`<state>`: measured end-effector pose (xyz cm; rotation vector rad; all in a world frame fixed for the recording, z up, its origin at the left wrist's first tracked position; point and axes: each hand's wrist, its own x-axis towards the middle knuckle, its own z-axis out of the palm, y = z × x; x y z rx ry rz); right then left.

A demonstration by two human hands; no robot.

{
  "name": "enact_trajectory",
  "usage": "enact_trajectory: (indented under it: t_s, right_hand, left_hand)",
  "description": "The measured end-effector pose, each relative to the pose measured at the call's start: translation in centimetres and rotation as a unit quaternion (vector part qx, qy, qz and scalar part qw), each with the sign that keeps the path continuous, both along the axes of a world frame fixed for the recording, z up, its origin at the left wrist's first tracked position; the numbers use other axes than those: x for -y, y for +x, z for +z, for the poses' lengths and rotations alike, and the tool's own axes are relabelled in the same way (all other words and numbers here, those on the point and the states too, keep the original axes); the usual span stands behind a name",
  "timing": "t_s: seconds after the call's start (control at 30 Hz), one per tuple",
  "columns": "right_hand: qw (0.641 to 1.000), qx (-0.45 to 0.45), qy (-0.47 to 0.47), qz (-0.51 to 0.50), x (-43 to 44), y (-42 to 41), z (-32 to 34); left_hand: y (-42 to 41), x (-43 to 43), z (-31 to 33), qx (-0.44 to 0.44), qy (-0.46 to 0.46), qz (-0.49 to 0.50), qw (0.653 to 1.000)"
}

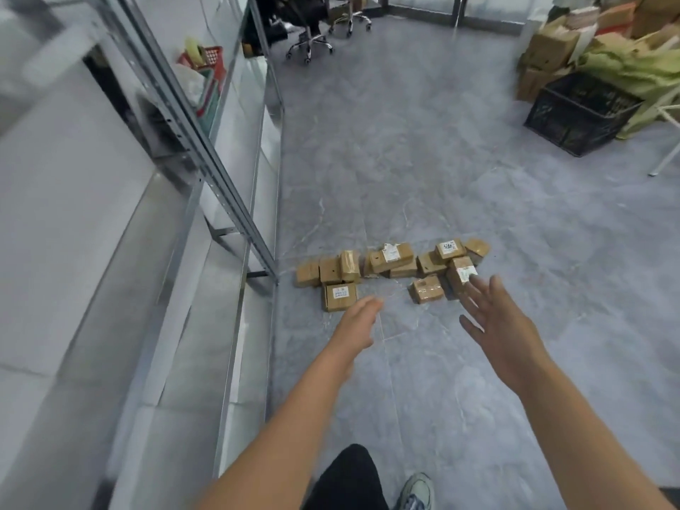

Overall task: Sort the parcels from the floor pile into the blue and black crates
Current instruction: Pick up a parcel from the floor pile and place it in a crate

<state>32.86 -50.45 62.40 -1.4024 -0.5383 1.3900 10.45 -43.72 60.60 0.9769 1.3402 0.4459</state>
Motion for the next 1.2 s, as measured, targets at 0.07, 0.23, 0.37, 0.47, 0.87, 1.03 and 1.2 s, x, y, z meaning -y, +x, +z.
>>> enact_trajectory:
  t_s: [0.07,0.23,0.37,0.47,0.87,1.03,1.2]
  right_hand:
    - [1.0,0.0,-0.009,0.014,-0.7,0.5,-0.8]
    - [0.999,0.005,-0.03,0.034,-3.2,1.8,-2.2]
    - [0.998,0.008,-0.052,0.037,-7.2,2.9,-3.5]
    - [0.997,0.014,-0.071,0.037,-11.4,3.7,-5.0]
    - [0.987,0.02,-0.159,-0.007,-28.0,7.5,-9.6]
    - [0.984,0.02,-0.177,-0.001,-33.1,10.0,-11.5]
    - [0.98,0.007,-0.2,0.007,-37.9,13.8,-15.2]
  left_hand:
    - [0.2,0.3,-0.6,-0.003,0.0,0.011,1.0]
    - [1.4,-1.3,-2.3,-0.005,-0.016,0.029,0.999]
    - [2.5,-5.0,-4.2,-0.005,-0.034,0.03,0.999]
    - [3.6,-9.2,-6.0,0.0,-0.052,0.032,0.998]
    - [6.1,-28.7,-11.2,-0.008,-0.127,0.023,0.992]
    - [8.0,-33.2,-13.0,-0.016,-0.161,0.04,0.986]
    - [10.9,-36.8,-15.2,-0.046,-0.179,0.033,0.982]
